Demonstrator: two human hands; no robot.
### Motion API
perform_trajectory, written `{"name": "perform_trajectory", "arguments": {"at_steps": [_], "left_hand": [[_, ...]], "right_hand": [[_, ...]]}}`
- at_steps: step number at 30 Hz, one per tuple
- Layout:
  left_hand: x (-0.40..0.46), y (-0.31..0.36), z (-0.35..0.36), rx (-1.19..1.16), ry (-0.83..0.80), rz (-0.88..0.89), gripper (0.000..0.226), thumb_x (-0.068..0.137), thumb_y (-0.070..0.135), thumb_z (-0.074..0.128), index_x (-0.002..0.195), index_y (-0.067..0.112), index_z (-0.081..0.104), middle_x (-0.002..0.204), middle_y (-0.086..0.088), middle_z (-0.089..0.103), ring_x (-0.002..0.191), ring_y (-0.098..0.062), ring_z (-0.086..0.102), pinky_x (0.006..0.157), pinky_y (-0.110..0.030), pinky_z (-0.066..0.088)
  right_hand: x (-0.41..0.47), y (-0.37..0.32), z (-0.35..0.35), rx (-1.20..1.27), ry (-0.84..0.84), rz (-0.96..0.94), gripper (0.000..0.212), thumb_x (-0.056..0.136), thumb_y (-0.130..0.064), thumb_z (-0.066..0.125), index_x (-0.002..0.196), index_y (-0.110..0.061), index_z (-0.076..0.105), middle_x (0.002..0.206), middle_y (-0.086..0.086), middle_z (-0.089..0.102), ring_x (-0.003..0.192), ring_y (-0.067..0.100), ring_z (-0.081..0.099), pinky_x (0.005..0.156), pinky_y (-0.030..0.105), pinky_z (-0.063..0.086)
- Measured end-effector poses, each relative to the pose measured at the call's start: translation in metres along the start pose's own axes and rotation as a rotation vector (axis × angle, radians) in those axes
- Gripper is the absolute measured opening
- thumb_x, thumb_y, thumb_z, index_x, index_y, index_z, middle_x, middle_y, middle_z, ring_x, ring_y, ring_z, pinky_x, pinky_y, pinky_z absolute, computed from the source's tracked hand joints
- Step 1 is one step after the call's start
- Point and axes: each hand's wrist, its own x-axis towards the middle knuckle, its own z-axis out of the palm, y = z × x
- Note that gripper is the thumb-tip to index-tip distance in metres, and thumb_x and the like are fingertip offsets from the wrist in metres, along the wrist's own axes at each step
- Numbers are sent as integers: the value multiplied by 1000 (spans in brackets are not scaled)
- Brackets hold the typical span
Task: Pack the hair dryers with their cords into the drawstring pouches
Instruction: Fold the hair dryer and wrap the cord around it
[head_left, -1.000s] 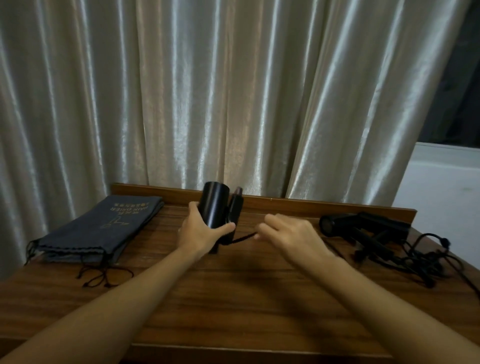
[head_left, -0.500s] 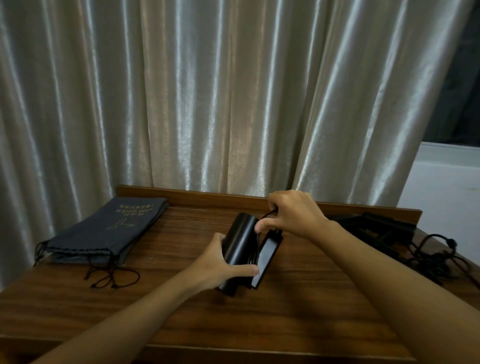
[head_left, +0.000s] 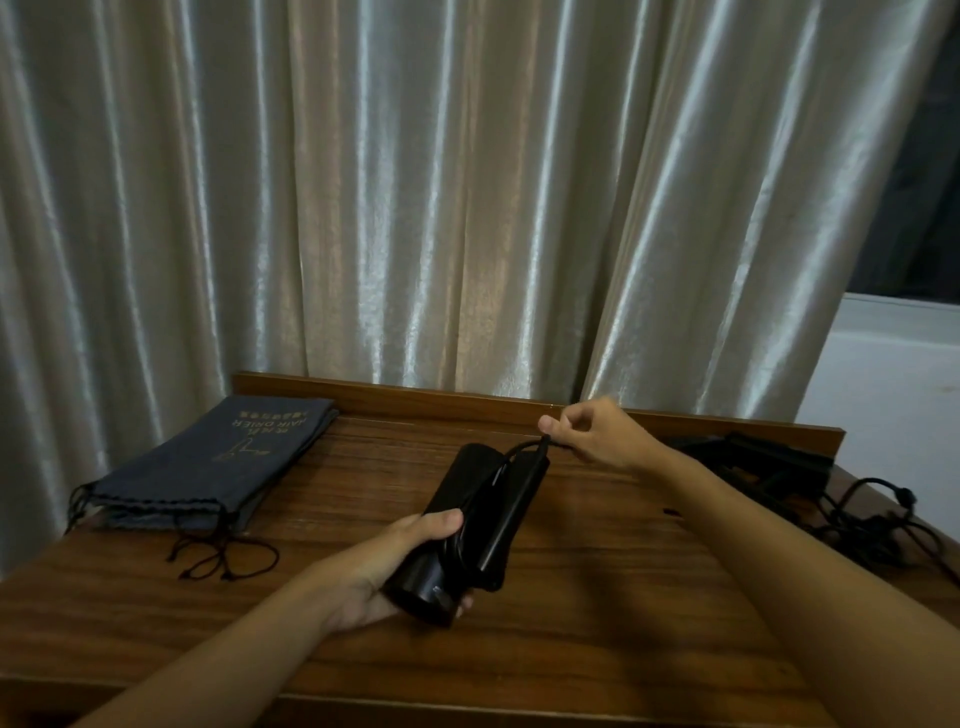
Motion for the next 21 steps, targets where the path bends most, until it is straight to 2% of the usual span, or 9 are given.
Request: {"name": "perform_trajectory", "arguments": {"at_steps": [2,4,5,8,11,13,15,18,21], "left_hand": [[-1,-2,3,-38,-28,12,97,49,41,95,131,12,53,108,-23,70,85,-34,69,73,-40,58],[1,-1,8,-94,-27,67,90,52,41,94,129,12,57,109,-23,70,84,-33,69,74,-40,57],[3,0,11,-124,-6,104,86,55,42,93,128,12,58,110,-23,70,83,-32,69,74,-40,57],[12,10,21,-194,189,203,83,61,45,87,130,12,56,109,-21,71,82,-30,71,71,-39,57],[25,19,27,-271,434,271,88,56,42,85,132,12,52,109,-19,71,89,-31,73,78,-41,57],[34,22,31,-300,536,311,99,46,44,86,132,11,50,110,-17,70,96,-33,71,89,-44,55],[42,24,35,-352,603,354,97,45,45,85,129,10,51,109,-16,70,98,-32,69,91,-45,54],[54,28,37,-429,688,372,82,58,43,86,123,10,49,106,-14,68,94,-30,68,88,-45,54],[68,32,33,-446,817,364,75,62,46,86,116,13,45,103,-10,64,93,-27,65,88,-45,54]], "right_hand": [[-5,6,8,18,-2,55,38,94,-35,59,69,-7,60,60,7,54,54,15,50,66,29,49],[-12,12,26,-19,24,92,42,98,-35,52,67,-8,60,56,4,52,51,18,46,56,29,41],[-16,15,37,-47,55,106,46,100,-38,48,66,-9,59,56,4,52,51,21,46,55,32,41],[-33,19,68,-118,127,186,52,102,-44,37,75,-10,63,63,4,57,55,20,52,65,38,52],[-48,17,90,-225,94,176,33,103,-44,35,91,-25,58,76,-2,62,62,9,58,69,29,55],[-53,12,98,-331,40,176,23,103,-44,39,110,-28,53,88,-5,64,73,6,63,68,23,54],[-58,10,103,-422,-14,226,28,102,-42,45,125,-27,48,99,-6,65,84,7,64,73,23,54],[-68,17,105,-627,-14,225,26,102,-30,46,127,-24,47,109,-4,65,96,13,64,88,33,53],[-78,30,99,-625,26,284,22,104,-23,42,125,-28,44,102,-5,64,88,11,64,79,30,56]]}}
